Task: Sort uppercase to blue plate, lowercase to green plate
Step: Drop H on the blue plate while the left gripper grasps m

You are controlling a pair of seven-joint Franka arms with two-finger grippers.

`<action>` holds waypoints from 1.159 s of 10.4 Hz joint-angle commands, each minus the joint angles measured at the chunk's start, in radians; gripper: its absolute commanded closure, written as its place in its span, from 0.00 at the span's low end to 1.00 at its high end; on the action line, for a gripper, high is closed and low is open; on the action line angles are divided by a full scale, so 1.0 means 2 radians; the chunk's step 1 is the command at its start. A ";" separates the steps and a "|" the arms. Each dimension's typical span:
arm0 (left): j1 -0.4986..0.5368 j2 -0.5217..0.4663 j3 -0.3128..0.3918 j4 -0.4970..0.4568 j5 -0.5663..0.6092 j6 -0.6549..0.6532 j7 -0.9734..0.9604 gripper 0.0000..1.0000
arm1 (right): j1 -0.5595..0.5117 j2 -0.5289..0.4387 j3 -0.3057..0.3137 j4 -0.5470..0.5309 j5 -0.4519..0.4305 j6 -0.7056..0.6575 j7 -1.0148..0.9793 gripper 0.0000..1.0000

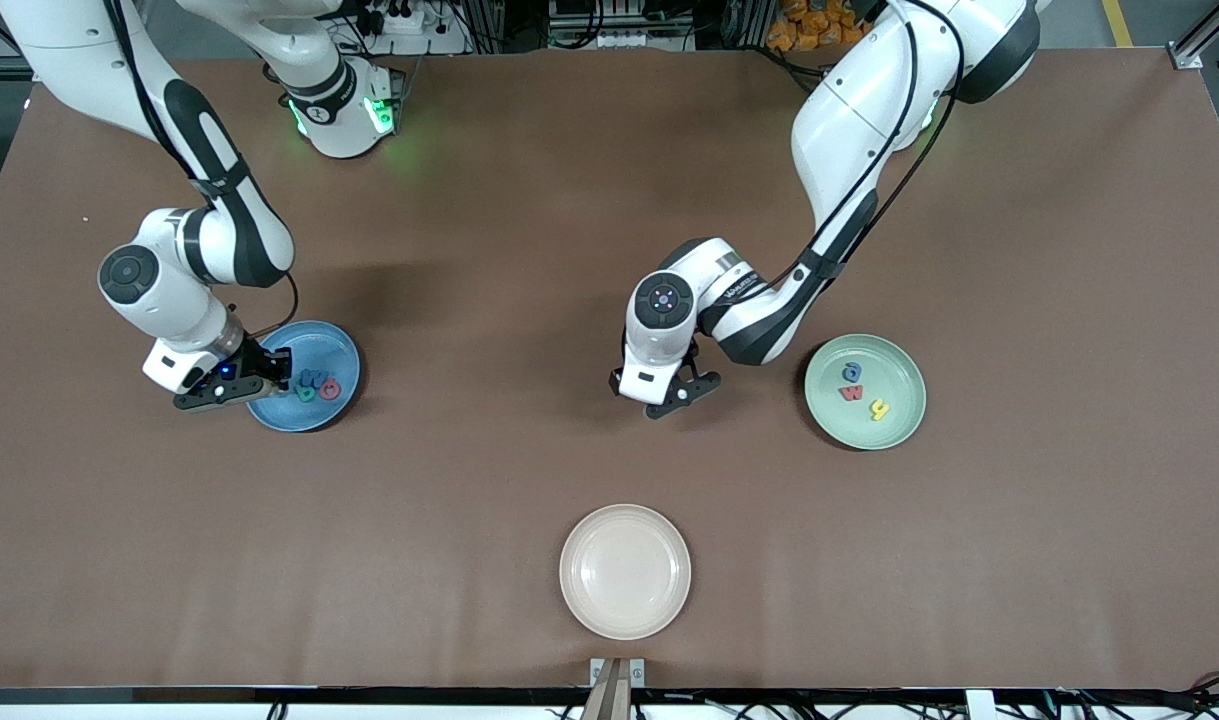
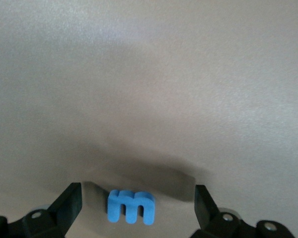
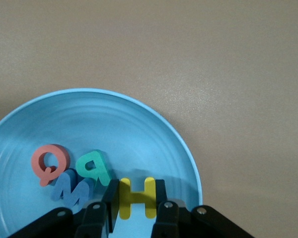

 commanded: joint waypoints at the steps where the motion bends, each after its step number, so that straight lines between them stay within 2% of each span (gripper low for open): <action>1: -0.001 -0.011 0.003 -0.008 0.003 0.005 -0.002 0.00 | -0.005 -0.003 0.003 -0.006 0.022 0.005 -0.012 0.45; 2: -0.001 -0.011 0.003 -0.009 0.010 0.006 -0.002 0.00 | 0.000 -0.005 0.004 -0.006 0.047 0.002 -0.011 0.33; 3: -0.001 -0.011 0.003 -0.014 0.018 0.006 -0.002 0.00 | 0.007 -0.011 0.004 -0.006 0.067 -0.004 -0.008 0.28; 5: -0.001 -0.011 0.003 -0.018 0.019 0.007 -0.002 0.00 | 0.023 -0.046 0.004 0.007 0.097 -0.063 0.010 0.24; 8: -0.001 -0.011 0.003 -0.020 0.019 0.007 -0.002 0.00 | 0.039 -0.084 0.006 0.038 0.095 -0.109 0.050 0.21; 9: -0.001 -0.011 0.003 -0.020 0.019 0.007 -0.002 0.09 | 0.039 -0.090 0.005 0.074 0.091 -0.167 0.049 0.20; 10: -0.001 -0.012 0.002 -0.020 0.019 0.007 -0.003 0.61 | 0.038 -0.093 0.003 0.112 0.086 -0.222 0.049 0.07; 11: -0.001 -0.012 0.001 -0.020 0.019 0.007 -0.006 0.97 | 0.038 -0.093 0.002 0.147 0.073 -0.254 0.049 0.08; 12: -0.001 -0.012 -0.001 -0.021 0.019 0.007 -0.008 1.00 | 0.038 -0.093 0.002 0.186 0.053 -0.281 0.051 0.12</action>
